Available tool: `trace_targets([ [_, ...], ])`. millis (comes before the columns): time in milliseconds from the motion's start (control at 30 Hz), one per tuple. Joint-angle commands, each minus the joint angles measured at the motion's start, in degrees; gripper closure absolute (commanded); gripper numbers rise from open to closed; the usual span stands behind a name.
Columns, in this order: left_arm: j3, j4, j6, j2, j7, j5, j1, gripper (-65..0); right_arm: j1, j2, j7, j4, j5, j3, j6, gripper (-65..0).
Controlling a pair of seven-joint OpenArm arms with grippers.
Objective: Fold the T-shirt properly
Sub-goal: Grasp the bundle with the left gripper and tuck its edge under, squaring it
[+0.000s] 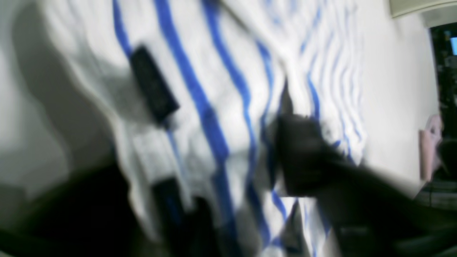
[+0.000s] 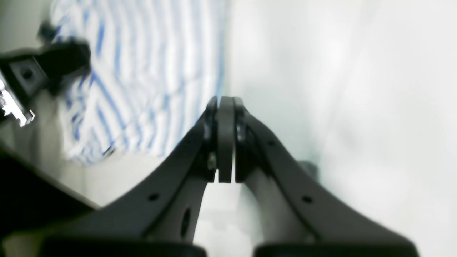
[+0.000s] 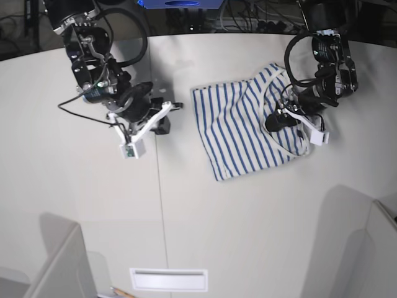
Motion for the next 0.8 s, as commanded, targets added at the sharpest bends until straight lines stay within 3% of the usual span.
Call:
trace_targets([
  [0,1.1,0.6,0.9,-2.2,0.7,0.6,-0.9,-12.2,-0.1,0.3,1.2,0.9,0.2,2.5,0.2,0.0],
  [33,3.6,0.6,1.9,-3.5,0.7,0.6,-1.6,-1.6,-1.0,0.3,1.2,0.9,0.2,5.3,0.3,0.0],
  [67,5.5,0.6,3.0,-4.9,0.8,0.6,-2.1,0.0,-1.7,0.3,1.2,0.9,0.2,7.5,0.3,0.0],
  [233,20.0,0.5,5.6,-13.1,0.8,0.6,-7.5,0.0,-4.6,0.3,1.2,-0.2,0.3,15.9,0.4,0.0],
  [400,42.2,0.4,5.5,-20.2,0.7,1.1,-18.9,0.0,-7.4,-0.2,1.3,-1.8,0.3,20.8,0.4,0.0],
  [633,68.4,0.5,5.3,-19.8,0.6,16.6,-33.7,0.0,-10.7,-1.5,1.3,-1.7,0.3,21.2,0.1,0.0],
  [767,75.0,0.5,-1.8,-17.4,0.4,26.1,-36.9,0.0,-13.9,-5.5,1.3,-1.5,0.3,25.0,0.1,0.0],
])
